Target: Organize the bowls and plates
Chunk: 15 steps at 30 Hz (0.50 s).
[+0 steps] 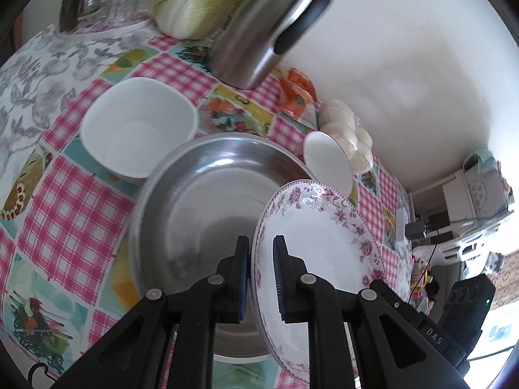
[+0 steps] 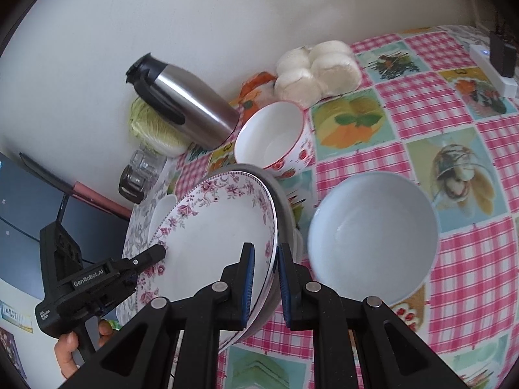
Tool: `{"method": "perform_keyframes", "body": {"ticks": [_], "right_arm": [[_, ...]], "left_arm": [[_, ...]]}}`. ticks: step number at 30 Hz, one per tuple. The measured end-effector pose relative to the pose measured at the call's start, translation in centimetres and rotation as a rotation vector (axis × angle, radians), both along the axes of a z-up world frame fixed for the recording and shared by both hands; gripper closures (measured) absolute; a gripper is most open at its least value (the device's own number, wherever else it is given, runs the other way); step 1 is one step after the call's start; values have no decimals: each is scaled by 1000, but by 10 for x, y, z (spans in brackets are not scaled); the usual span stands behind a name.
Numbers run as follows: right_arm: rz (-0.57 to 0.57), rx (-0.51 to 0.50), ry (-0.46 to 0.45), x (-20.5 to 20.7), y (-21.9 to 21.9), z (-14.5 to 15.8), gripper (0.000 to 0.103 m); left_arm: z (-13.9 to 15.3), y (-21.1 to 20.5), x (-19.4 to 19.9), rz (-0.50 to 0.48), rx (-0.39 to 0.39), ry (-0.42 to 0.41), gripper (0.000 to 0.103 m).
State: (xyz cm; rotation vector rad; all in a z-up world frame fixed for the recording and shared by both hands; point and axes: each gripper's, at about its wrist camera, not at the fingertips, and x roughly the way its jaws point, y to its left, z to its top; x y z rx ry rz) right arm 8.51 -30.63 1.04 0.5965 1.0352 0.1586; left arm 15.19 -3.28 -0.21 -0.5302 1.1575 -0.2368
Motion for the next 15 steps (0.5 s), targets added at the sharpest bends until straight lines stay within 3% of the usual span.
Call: {"method": "perform_keyframes", "body": {"ticks": [15], "right_arm": [[64,-42,31,24,50,-15,88]], "left_arm": [[-11,50,11,92,-19,27,88]]}}
